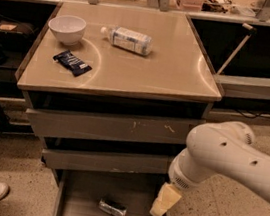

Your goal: Pick redbull can from bottom drawer and place on counter

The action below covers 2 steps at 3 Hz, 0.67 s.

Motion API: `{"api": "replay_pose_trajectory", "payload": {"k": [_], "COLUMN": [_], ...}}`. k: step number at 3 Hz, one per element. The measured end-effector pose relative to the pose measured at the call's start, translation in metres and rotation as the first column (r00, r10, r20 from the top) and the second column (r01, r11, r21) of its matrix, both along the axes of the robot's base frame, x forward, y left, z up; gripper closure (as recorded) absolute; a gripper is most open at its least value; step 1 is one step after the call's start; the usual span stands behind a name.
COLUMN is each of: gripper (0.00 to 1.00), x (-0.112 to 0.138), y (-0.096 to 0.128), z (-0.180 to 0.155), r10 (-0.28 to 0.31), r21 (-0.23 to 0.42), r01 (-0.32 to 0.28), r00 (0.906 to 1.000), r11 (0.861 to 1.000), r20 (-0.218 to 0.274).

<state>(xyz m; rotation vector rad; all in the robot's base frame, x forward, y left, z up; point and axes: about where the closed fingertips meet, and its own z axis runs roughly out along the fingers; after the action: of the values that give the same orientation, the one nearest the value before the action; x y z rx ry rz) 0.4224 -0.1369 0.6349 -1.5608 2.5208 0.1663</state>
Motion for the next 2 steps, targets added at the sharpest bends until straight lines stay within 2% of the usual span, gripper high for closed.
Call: {"api": "replay_pose_trajectory", "payload": {"k": [1,2], "gripper": [0.0,0.0], "x": [-0.0134,-0.0134], "y": [0.0095,0.0094], "z": [-0.0815,-0.0809], "r10": [-0.045,-0.045], "r21": [0.023,0.023], "r01": [0.048,0.047], "r00": [0.9943,0.9944], "r11": [0.999,0.999], "r20": [-0.096,-0.095]}}
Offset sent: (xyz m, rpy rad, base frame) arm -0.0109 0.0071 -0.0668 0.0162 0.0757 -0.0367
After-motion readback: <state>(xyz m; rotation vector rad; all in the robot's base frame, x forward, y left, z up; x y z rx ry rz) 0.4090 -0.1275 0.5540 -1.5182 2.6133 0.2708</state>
